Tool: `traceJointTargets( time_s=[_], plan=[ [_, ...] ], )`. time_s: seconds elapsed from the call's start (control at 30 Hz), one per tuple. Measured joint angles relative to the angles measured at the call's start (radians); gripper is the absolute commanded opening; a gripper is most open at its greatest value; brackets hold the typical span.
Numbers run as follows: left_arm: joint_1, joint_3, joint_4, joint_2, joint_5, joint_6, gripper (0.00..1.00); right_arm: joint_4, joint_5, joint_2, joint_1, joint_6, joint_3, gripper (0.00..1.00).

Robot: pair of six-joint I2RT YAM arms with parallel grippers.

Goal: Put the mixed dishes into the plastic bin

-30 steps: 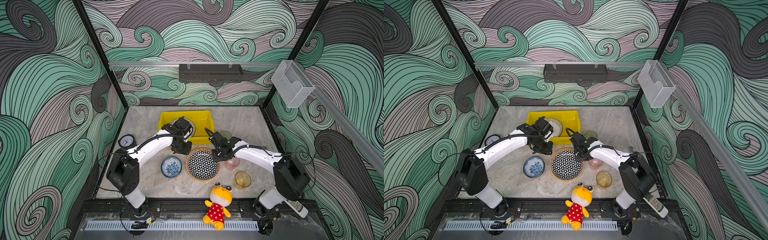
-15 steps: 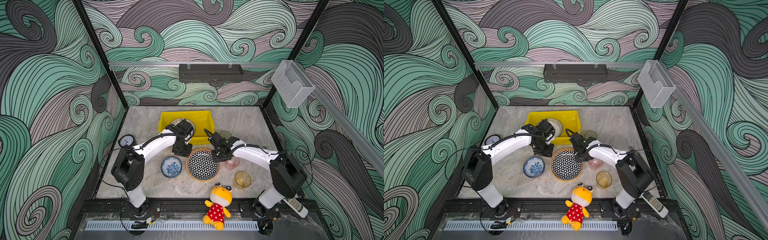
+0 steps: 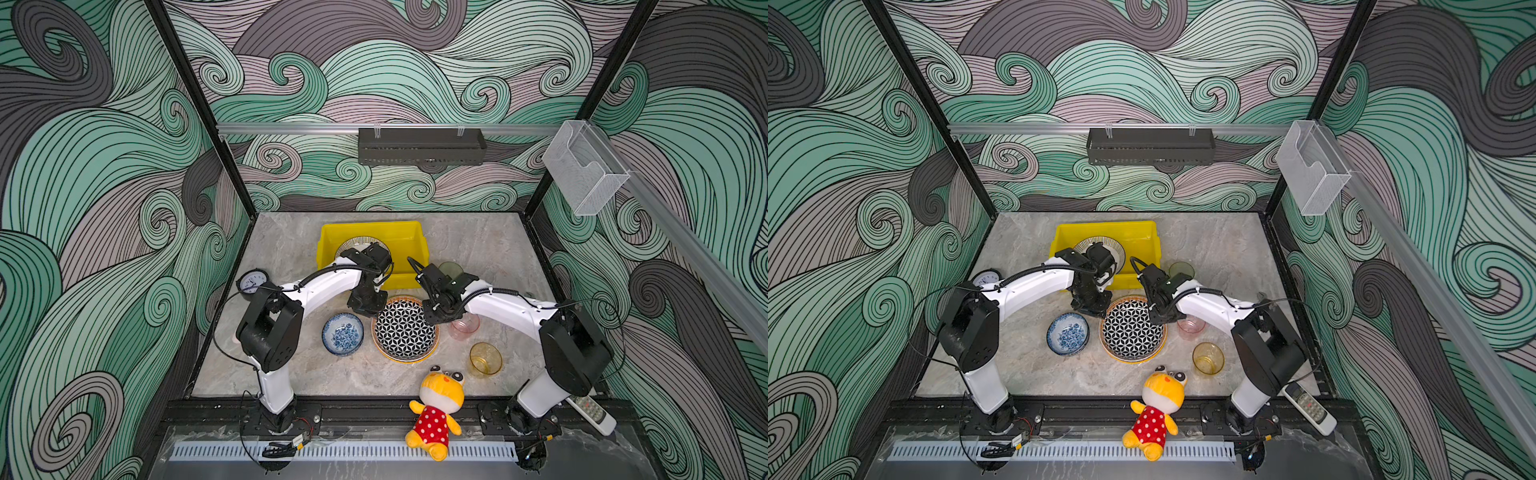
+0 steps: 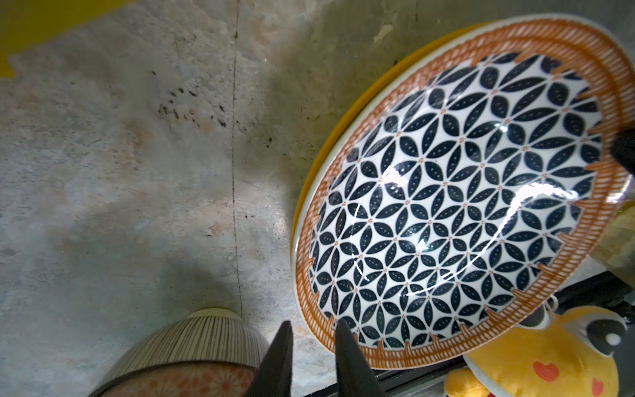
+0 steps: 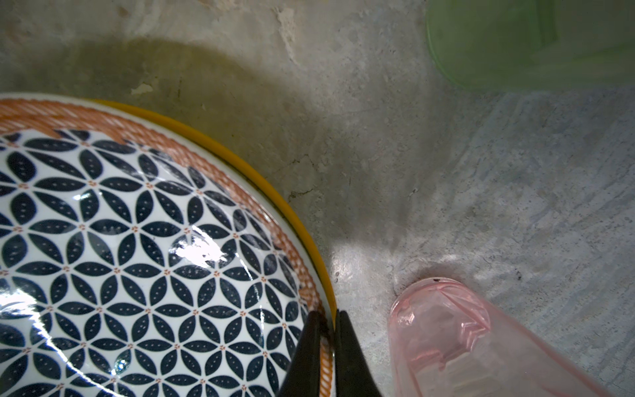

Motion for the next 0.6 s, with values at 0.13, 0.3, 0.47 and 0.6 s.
traceJointTargets(
  time_s=[0.13,0.3,0.47,0.6],
  plan=[
    [0.000,0.000,-0.001,0.011,-0.010,-0.002,0.27,0.000,0.000,0.000,0.000,0.000,0.000,0.09],
    [0.000,0.000,-0.001,0.036,-0.011,-0.004,0.27,0.000,0.000,-0.001,0.000,0.000,0.000,0.09],
    [0.000,0.000,-0.001,0.065,-0.011,-0.008,0.27,0.000,-0.001,-0.002,0.000,0.001,0.000,0.08],
    [0.000,0.001,0.001,0.073,-0.011,-0.010,0.27,0.000,-0.001,-0.002,0.000,0.001,0.000,0.08]
  ],
)
